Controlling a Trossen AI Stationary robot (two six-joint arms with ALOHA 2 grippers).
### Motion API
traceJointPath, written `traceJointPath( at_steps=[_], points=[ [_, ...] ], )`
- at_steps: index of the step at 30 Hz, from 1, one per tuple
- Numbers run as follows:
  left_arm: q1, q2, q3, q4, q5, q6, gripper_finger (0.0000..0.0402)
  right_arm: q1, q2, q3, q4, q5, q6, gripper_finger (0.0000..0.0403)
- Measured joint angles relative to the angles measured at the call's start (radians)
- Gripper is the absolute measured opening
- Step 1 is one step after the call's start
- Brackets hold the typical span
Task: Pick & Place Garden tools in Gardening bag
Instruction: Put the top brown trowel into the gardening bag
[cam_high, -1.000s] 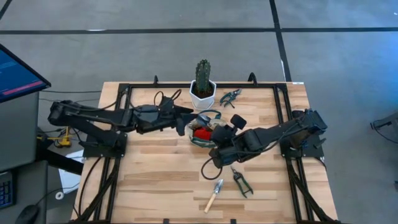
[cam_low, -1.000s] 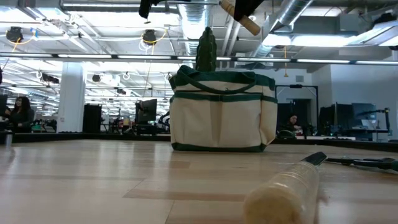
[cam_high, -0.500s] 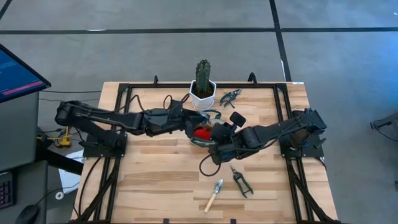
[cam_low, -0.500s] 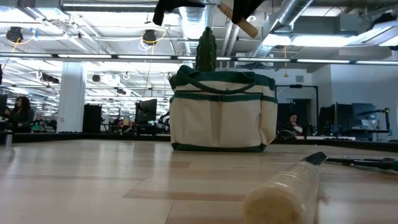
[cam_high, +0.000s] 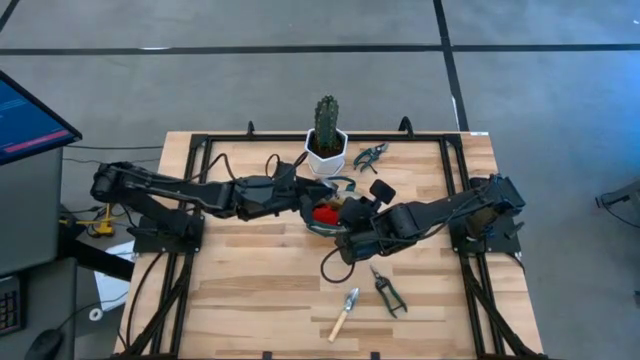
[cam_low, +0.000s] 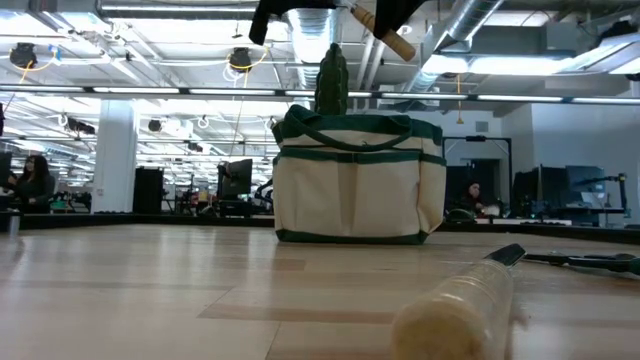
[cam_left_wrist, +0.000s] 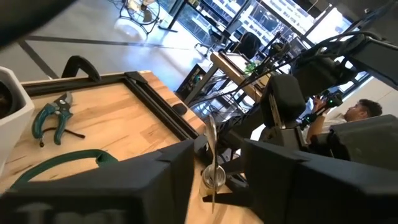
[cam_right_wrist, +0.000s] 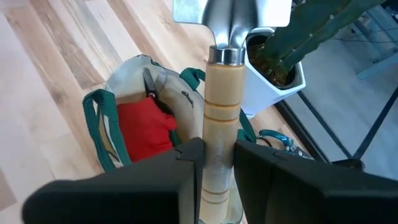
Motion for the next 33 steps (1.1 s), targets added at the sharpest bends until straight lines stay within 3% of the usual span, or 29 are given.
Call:
traceJointPath(
  at_steps=[11,21,24,33],
  points=[
    [0.000,0.000,0.000,-0.002,0.003,0.029,0.0006,0.000,0.000,0.000,-0.001,0.000,0.000,0.0055],
    [0.000,0.000,0.000,0.001,0.014,0.088,0.0002,0.001,0.000,0.000,0.000,-0.007,-0.002,0.0060],
    [0.000,0.000,0.000,0.001,0.015,0.108,0.0001,0.001,0.000,0.000,0.001,-0.019,-0.003,0.0081],
    [0.000,0.000,0.000,-0.003,0.020,0.118,0.0001,0.001,-0.001,0.000,-0.001,-0.226,-0.074,0.0167]
  ],
)
